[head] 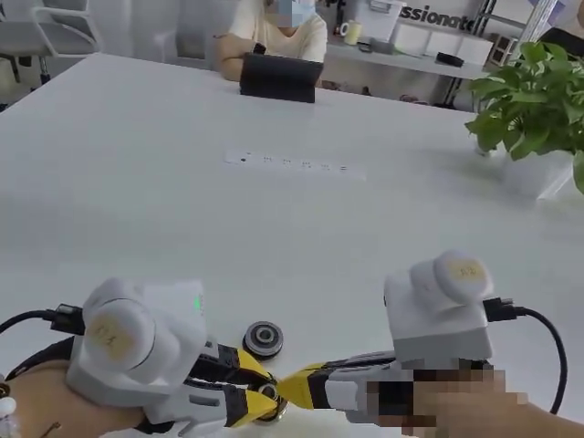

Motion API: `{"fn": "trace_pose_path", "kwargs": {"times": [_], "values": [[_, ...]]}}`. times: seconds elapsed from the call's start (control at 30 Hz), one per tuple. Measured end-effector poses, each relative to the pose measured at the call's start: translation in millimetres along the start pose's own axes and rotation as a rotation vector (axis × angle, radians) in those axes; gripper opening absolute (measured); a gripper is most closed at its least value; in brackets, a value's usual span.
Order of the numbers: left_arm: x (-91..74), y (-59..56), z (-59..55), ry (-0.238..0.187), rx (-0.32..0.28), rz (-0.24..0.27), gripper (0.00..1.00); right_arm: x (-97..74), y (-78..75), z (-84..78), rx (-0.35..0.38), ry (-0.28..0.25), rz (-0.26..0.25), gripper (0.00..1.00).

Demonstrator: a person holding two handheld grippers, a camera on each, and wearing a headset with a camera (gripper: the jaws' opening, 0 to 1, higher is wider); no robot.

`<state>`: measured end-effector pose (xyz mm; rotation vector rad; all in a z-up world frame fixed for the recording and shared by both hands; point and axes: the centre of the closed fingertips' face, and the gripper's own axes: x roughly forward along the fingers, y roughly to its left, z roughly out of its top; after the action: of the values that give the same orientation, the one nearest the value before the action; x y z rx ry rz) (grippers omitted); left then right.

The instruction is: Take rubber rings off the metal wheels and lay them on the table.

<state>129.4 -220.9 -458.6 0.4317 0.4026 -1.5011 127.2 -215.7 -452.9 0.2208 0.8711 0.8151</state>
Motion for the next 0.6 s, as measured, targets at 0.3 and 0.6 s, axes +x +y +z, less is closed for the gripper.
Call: {"fn": "trace_pose_path", "kwargs": {"times": [0.3, 0.6], "values": [[2.0, -1.5, 0.9, 0.002, -0.004, -0.002, 0.08, -1.0, -7.7, -4.2, 0.03, 0.017, -0.018, 0.0], [-0.5, -4.9, 0.4, 0.022, -0.006, -0.043, 0.13, -2.9, -11.5, -6.2, 0.065, 0.019, -0.026, 0.0]]}}
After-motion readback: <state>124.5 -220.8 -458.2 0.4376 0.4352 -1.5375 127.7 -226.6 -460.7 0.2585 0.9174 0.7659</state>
